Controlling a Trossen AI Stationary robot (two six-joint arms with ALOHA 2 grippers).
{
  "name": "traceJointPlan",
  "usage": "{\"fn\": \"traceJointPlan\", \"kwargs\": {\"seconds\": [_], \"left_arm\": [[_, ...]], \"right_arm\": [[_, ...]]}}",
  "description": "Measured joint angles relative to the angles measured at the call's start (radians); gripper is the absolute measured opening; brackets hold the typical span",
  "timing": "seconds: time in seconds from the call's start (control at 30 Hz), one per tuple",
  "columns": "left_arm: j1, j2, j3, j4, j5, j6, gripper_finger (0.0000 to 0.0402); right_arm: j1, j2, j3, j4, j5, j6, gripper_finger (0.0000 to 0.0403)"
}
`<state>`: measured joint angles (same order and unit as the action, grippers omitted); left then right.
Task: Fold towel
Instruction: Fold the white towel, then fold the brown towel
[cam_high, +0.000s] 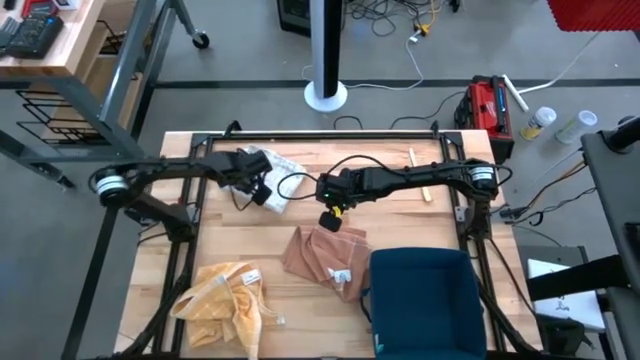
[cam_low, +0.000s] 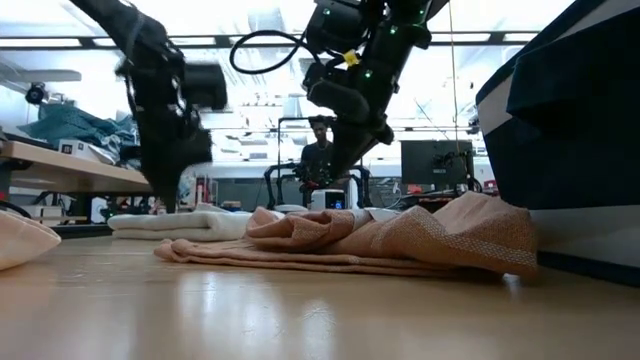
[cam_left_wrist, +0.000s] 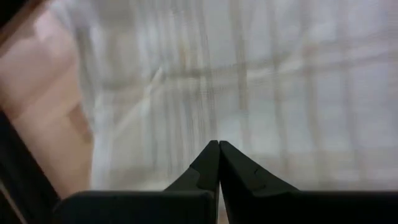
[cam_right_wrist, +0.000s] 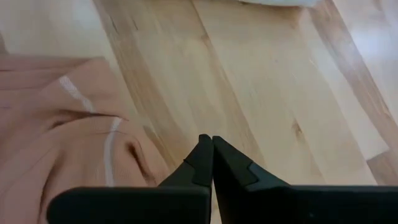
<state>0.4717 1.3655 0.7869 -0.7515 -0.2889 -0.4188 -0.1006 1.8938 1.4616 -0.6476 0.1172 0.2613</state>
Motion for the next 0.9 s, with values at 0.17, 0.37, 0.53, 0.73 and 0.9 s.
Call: {"fn": "traceJointPlan", "kwargs": {"seconds": [0.17,0.37,0.53,0.73,0.9], "left_arm": [[-0.054,-0.160,-0.012,0.059,0.119,-0.030,0.0000],[-0.204,-0.255,-0.076,0.286,0.280,0.015,0.0000],[-0.362,-0.230,-0.171,0.476,0.268,0.034,0.0000],[-0.470,-0.126,-0.240,0.663,0.255,0.015,0.0006],[-0.480,-0.004,-0.227,0.786,0.251,0.018,0.0026]], "right_arm": [[0.005,-0.008,-0.001,0.006,-0.085,-0.060,0.0000],[0.019,-0.009,-0.004,0.002,-0.164,-0.098,0.0000],[0.050,-0.010,-0.004,0.005,-0.237,-0.152,0.0000],[0.076,0.002,-0.010,0.057,-0.249,-0.122,0.0000],[0.085,0.034,-0.008,0.097,-0.250,-0.090,0.0000]]}}
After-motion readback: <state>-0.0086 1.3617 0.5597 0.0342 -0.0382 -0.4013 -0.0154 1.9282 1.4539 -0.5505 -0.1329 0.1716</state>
